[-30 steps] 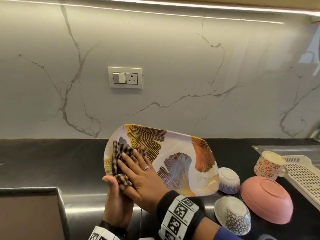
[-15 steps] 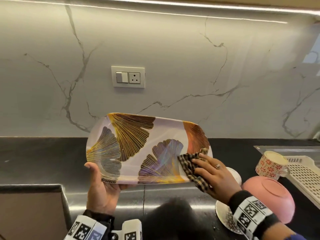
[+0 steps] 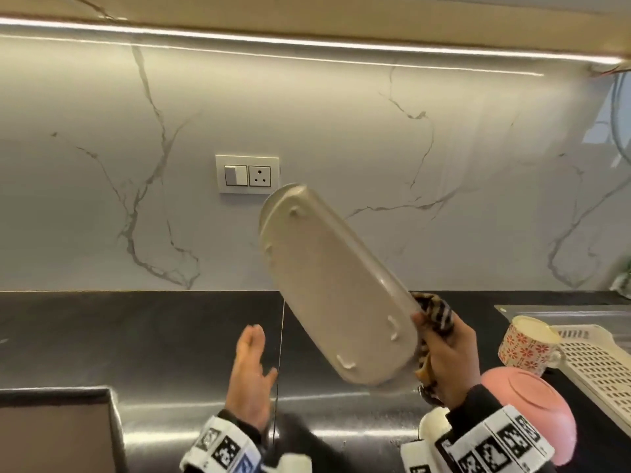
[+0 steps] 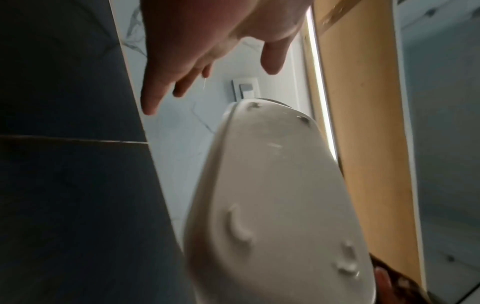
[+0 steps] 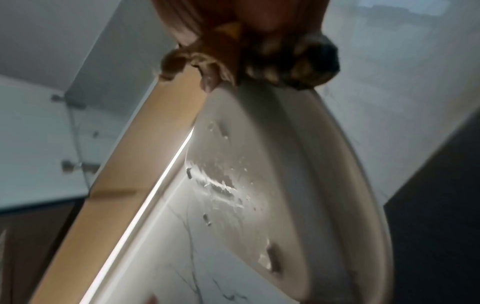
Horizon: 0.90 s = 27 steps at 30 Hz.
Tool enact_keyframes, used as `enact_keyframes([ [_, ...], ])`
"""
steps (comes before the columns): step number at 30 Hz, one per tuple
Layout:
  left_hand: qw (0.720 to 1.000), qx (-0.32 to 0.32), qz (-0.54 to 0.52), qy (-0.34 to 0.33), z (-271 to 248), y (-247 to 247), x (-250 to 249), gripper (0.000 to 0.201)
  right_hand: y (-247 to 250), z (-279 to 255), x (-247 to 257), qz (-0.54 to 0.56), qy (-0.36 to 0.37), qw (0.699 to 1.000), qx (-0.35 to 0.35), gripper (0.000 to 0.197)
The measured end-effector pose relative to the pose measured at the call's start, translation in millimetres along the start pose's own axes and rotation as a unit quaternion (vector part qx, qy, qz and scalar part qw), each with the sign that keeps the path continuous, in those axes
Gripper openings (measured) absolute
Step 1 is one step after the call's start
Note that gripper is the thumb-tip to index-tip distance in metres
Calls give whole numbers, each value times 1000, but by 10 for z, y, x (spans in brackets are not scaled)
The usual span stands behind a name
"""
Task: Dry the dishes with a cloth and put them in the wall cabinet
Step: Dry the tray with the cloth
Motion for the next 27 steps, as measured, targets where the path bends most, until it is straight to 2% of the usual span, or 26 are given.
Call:
enact_keyframes([
  [2, 997, 14, -21, 78, -67, -37, 214, 70, 33, 11, -17, 145, -54, 987, -52, 7],
  [4, 988, 56, -59, 129, -134, -147, 345, 82, 10, 18, -124, 265, -132, 951, -88, 11],
  [5, 984, 77, -84, 137, -156, -207, 398, 80, -29, 14, -168, 308, -169, 932, -91, 11],
  [6, 980, 100, -109, 130, -181, -269, 429, 74, -77, 15, -261, 348, -199, 911, -91, 15],
  [7, 976, 127, -131, 116, -195, -333, 449, 70, -125, 5, -309, 383, -220, 893, -82, 27],
  [9, 966, 184, -161, 79, -205, -441, 419, 88, -244, -22, -448, 427, -251, 864, -90, 57],
  [11, 958, 209, -194, 41, -185, -555, 374, 100, -339, -81, -576, 457, -264, 844, -93, 81],
  [13, 956, 181, -230, 16, -159, -634, 309, 99, -467, -167, -577, 477, -274, 830, -92, 100],
  [14, 957, 154, -244, 5, -142, -647, 282, 97, -538, -221, -477, 482, -285, 825, -77, 98],
  [15, 961, 122, -247, -7, -125, -639, 265, 90, -582, -256, -414, 487, -284, 824, -54, 84],
  [17, 967, 76, -239, -34, -113, -617, 229, 61, -574, -297, -348, 471, -285, 835, -16, 35],
  [18, 970, 59, -232, -39, -110, -596, 208, 52, -545, -310, -347, 454, -287, 844, -3, 24],
  [19, 973, 50, -222, -44, -103, -557, 186, 50, -510, -342, -341, 431, -293, 853, 18, 23],
  [21, 976, 51, -201, -63, -75, -432, 107, 56, -429, -399, -398, 349, -313, 882, 44, 40],
  [23, 979, 82, -172, -71, -58, -291, -33, 62, -239, -444, -499, 289, -310, 906, 21, 44],
  [25, 985, 94, -133, -63, -43, -152, -137, 82, -20, -413, -454, 242, -264, 934, -10, 36],
  [27, 988, 107, -100, -55, -97, -136, -219, 97, 113, -277, -302, 235, -165, 958, -27, 43],
])
Point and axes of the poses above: each hand's wrist, its own z-axis towards the middle knuckle, its own y-axis out of the back of the hand, x = y × z, the point moved 1 cm from there along z, towards the middle knuckle, and after that the axes turned 14 degrees about x, right-handed, at the moved point
